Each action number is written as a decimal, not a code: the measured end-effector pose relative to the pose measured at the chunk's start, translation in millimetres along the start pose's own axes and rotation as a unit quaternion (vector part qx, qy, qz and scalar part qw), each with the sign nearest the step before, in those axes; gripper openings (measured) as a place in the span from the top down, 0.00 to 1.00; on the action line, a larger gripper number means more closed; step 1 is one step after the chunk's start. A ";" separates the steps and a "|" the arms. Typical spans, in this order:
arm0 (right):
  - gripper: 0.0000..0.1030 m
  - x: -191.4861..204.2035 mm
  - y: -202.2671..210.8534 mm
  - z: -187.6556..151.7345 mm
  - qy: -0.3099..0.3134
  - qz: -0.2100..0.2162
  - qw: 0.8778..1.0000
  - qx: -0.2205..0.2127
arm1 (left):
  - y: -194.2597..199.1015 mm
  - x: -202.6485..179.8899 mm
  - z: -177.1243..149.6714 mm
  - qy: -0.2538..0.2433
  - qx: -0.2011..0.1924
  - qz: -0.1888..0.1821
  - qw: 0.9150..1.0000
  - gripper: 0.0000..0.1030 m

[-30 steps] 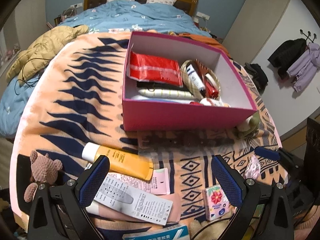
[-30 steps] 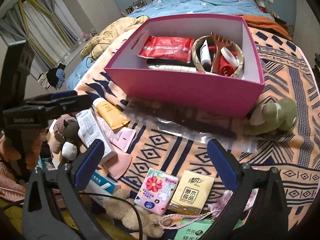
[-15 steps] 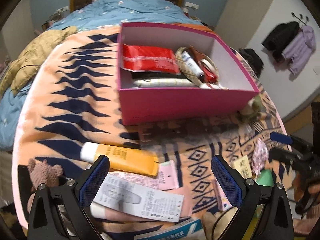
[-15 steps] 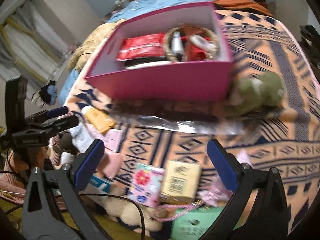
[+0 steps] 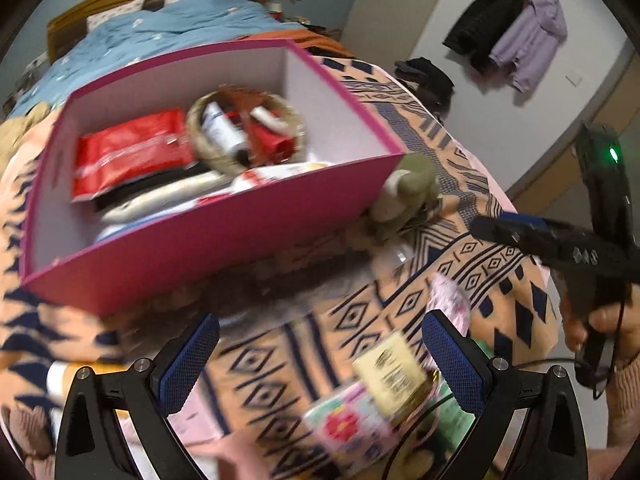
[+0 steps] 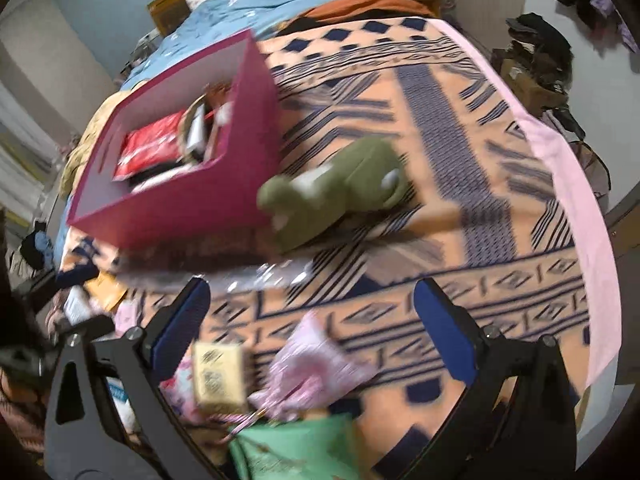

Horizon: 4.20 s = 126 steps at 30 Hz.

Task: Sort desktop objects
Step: 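Close the right gripper around the green plush frog, then lift the green plush frog up off the blanket with the right gripper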

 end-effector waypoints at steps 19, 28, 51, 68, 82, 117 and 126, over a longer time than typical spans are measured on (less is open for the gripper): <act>0.30 -59.4 -97.0 69.9 0.024 0.116 0.990 0.074 | -72.8 -28.6 25.4 0.100 0.025 0.038 0.994 0.04; 0.48 -61.5 -85.1 57.3 -0.007 0.171 0.982 0.079 | -82.7 -35.8 27.5 0.117 0.031 0.028 0.992 0.14; 0.48 -56.8 -62.6 16.6 -0.031 0.152 0.986 0.059 | -94.3 -30.8 36.7 0.093 0.031 -0.029 0.995 0.16; 0.57 -47.7 -29.1 3.2 -0.028 0.172 0.984 0.040 | -95.0 -59.2 42.6 0.077 0.019 -0.099 0.992 0.16; 0.57 -25.9 -5.8 -4.3 0.025 0.200 0.978 0.052 | -46.0 -67.9 22.5 0.063 -0.002 -0.116 0.991 0.16; 0.47 -52.2 -54.9 -10.7 -0.043 0.181 0.980 0.064 | -106.6 -55.5 45.7 0.024 0.024 -0.080 0.996 0.20; 0.48 -47.8 -24.0 -10.9 -0.007 0.187 0.980 0.060 | -80.3 -62.9 41.1 0.055 0.011 -0.111 0.992 0.20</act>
Point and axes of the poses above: each gripper's, at about its wrist camera, not at the fingertips, and y roughly against the way its jaws point, x to its left, z to its top, the point moved 4 cm from there along -y, roughly the way its jaws point, and after that the axes turned 8 degrees about -x, right-handed, at the moved point
